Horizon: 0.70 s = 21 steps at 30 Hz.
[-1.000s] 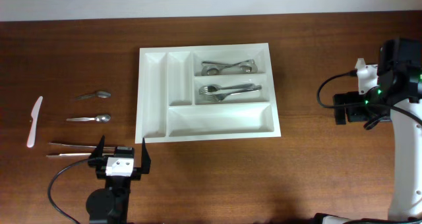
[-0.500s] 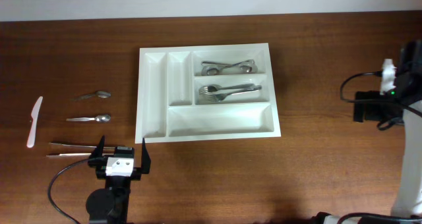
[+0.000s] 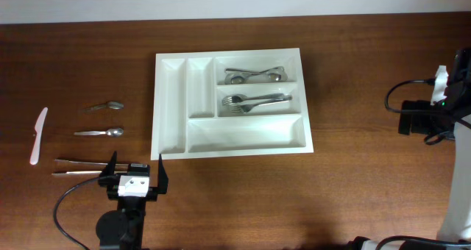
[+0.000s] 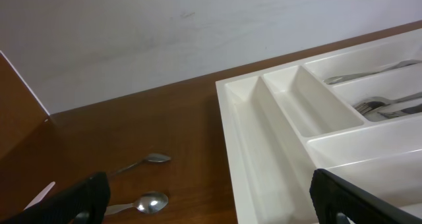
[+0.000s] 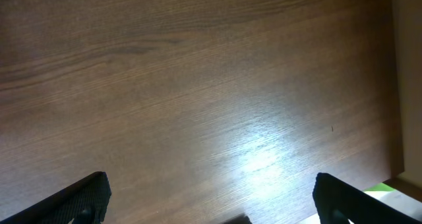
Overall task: Pack container
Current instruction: 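Move the left gripper over the metal tongs left of the tray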
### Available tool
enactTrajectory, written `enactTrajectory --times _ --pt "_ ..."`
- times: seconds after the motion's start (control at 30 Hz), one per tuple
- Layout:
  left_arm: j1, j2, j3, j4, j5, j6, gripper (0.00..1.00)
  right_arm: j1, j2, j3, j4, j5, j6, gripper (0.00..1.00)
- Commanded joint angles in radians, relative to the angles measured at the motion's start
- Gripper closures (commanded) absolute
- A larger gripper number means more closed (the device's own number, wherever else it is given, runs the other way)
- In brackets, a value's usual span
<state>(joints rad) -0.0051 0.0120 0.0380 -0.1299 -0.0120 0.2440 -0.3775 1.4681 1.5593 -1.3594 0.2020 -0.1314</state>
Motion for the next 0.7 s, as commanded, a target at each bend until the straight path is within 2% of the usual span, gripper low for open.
enactTrajectory --times 0.0,0.27,0.47,0.67 --pt "0.003 -0.004 -0.006 0.003 -0.003 0.012 0.01 -0.005 -0.020 -0.005 0.006 0.016 0.009 0.01" --pt "0.003 -0.004 -0.006 0.004 0.000 0.011 0.01 -0.005 -0.020 -0.005 0.010 0.016 0.010 0.01" --pt "0.003 -0.004 0.001 0.013 0.059 0.004 0.01 -0.005 -0.020 -0.005 0.029 0.016 0.009 0.01" --pt "0.005 0.023 0.085 -0.059 -0.082 0.004 0.01 -0.005 -0.020 -0.005 0.029 0.016 0.010 0.01"
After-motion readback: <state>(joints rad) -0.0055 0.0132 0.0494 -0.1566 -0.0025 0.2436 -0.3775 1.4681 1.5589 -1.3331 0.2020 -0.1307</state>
